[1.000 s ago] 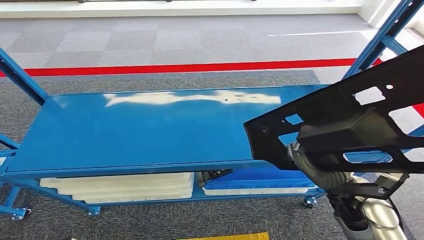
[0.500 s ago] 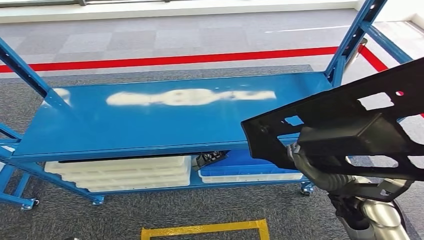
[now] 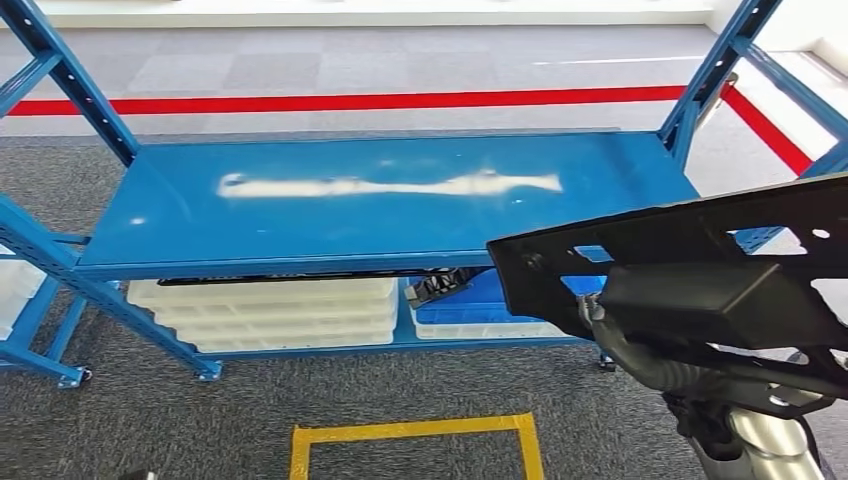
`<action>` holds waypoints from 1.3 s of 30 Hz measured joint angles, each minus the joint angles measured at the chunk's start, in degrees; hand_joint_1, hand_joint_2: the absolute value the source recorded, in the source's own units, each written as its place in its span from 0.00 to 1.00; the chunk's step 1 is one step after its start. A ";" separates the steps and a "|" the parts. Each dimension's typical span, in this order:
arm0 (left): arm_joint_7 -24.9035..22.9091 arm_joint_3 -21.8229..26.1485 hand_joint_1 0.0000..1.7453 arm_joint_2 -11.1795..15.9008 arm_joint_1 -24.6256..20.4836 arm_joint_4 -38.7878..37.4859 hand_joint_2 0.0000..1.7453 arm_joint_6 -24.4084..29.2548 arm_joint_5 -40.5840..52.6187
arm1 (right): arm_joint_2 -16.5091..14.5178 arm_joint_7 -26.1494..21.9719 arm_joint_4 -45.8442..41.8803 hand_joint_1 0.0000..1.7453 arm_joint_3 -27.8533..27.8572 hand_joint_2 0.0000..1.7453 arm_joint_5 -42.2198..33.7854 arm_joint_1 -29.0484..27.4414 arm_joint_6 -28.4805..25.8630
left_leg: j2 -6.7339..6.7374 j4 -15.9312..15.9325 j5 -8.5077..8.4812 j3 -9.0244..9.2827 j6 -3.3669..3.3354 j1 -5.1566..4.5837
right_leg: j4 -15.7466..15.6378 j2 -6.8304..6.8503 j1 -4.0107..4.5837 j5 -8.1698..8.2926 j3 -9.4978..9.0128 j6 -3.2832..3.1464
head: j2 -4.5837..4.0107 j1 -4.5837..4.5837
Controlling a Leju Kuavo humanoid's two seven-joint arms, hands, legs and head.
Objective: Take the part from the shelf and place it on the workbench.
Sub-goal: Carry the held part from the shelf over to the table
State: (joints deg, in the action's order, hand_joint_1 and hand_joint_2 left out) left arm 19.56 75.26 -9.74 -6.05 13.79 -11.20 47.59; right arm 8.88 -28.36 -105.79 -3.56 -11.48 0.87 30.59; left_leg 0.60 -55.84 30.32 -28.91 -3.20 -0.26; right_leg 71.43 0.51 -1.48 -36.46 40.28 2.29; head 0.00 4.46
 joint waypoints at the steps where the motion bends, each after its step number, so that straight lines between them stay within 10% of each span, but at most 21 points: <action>1: -0.01 -0.11 0.00 0.01 0.03 0.00 1.00 0.00 0.04 | 0.01 -0.13 0.04 1.00 -0.01 1.00 0.31 0.00 0.03 | -0.07 -0.21 -0.53 -0.98 -0.04 -0.17 | 2.53 -0.05 0.02 -0.21 -0.03 0.00 | 0.00 0.00; 3: -0.02 -0.30 0.00 0.01 0.07 0.00 1.00 0.17 0.10 | 0.03 -0.26 0.13 1.00 -0.02 1.00 0.69 0.01 0.10 | -0.46 -0.78 -1.45 -2.92 0.13 -0.40 | 2.14 -0.34 0.15 2.82 -2.60 -0.24 | 0.00 -0.01; 5: -0.13 -0.42 0.00 0.01 0.00 0.00 1.00 0.46 0.09 | 0.13 -0.38 0.15 1.00 -0.03 1.00 0.88 0.05 0.26 | -0.97 -1.62 -2.13 -4.49 0.42 -0.53 | -4.66 -2.08 0.39 4.95 -8.27 -0.89 | 0.00 -0.01; 8: -0.60 -0.56 0.00 0.03 -0.23 0.00 1.00 1.03 0.04 | 0.44 -0.69 0.17 1.00 -0.04 1.00 0.95 0.28 0.60 | -2.17 -2.71 -3.09 -5.96 1.10 -0.77 | -13.49 -3.98 0.63 2.91 -14.22 -1.55 | 0.00 0.06; 11: -1.19 -0.60 0.00 0.26 -0.11 -0.02 1.00 1.73 0.10 | 0.47 -1.01 0.28 1.00 -0.16 1.00 0.97 0.56 0.78 | -2.87 -3.73 -2.95 -7.49 2.01 -0.80 | -14.56 -2.19 0.18 2.57 -13.71 -2.34 | 0.00 0.10; 15: -1.45 -0.73 0.00 0.37 -0.01 -0.07 1.00 2.45 0.48 | 0.40 -1.14 0.58 1.00 -0.28 1.00 1.05 0.56 0.79 | -1.60 -14.94 4.48 -11.41 3.62 0.15 | -14.48 0.61 0.12 3.45 -12.51 -3.24 | 0.00 0.13; 17: -1.46 -0.76 0.00 0.40 0.10 -0.07 1.00 2.69 0.58 | 0.32 -1.24 0.80 1.00 -0.34 1.00 1.16 0.56 0.78 | -1.30 -17.83 4.73 -11.51 3.95 0.43 | -14.35 2.03 0.17 3.61 -12.16 -3.17 | 0.00 0.13; 21: -1.40 -0.81 0.00 0.68 0.11 -0.07 1.00 3.08 0.69 | -0.06 -1.84 0.88 1.00 -0.51 1.00 1.66 0.98 0.62 | 1.20 -5.18 -0.38 -3.41 2.92 -0.01 | -14.32 4.61 0.42 3.64 -12.21 -2.80 | 0.00 0.13; 24: -1.27 -0.86 0.00 0.97 0.17 -0.07 1.00 3.32 0.92 | -0.55 -2.15 0.87 1.00 -0.64 1.00 1.93 1.37 0.50 | 1.97 -2.11 -0.56 -2.32 1.80 -0.72 | -14.36 6.10 0.54 3.83 -12.08 -1.95 | 0.00 0.12; 27: -1.07 -0.97 0.00 1.16 0.26 -0.07 1.00 3.40 1.06 | -0.98 -2.36 0.89 1.00 -0.84 1.00 2.09 1.69 0.32 | 0.83 -1.02 -1.02 -2.34 0.83 -0.20 | -12.41 3.70 0.46 1.97 -11.26 -1.25 | 0.00 0.10; 30: -0.68 -1.08 0.00 1.26 0.04 -0.07 1.00 3.41 1.14 | -1.15 -3.03 1.23 1.00 -1.01 1.00 2.31 1.48 0.21 | -0.60 -0.86 -1.28 -2.51 0.47 0.01 | -2.35 0.15 0.36 -2.99 -6.53 -1.13 | 0.00 0.07; 32: -0.46 -1.10 0.00 1.31 0.11 -0.07 1.00 3.41 1.17 | -1.37 -3.44 1.58 1.00 -1.14 1.00 2.38 1.32 0.23 | -1.80 -1.11 -1.27 -2.60 0.49 0.03 | 1.73 -0.14 0.31 -3.21 -4.37 -0.94 | 0.00 0.08; 36: -0.30 -1.10 0.00 1.60 0.01 -0.07 1.00 3.41 1.20 | -1.96 -4.27 1.84 1.00 -1.27 1.00 2.40 1.29 0.49 | -4.61 -2.46 -0.86 -3.22 1.19 0.18 | -9.34 -3.39 -0.33 3.86 -8.63 -0.57 | 0.00 0.07; 39: -0.46 -1.12 0.00 2.34 0.13 -0.07 1.00 3.41 1.17 | -2.73 -4.85 2.03 1.00 -1.40 1.00 2.55 0.93 0.65 | -6.60 -3.32 -1.09 -4.70 2.16 0.36 | -12.03 -4.90 -0.39 4.18 -9.23 -1.01 | 0.00 0.10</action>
State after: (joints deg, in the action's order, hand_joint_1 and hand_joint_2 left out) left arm 19.10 74.14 -7.39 -5.91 13.73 -7.78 48.76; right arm 6.15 -33.21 -103.76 -4.96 -8.93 1.80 31.24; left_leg -6.01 -59.16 29.23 -33.61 -1.04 0.10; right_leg 59.40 -4.39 -1.88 -32.28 31.05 1.27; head 0.00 4.56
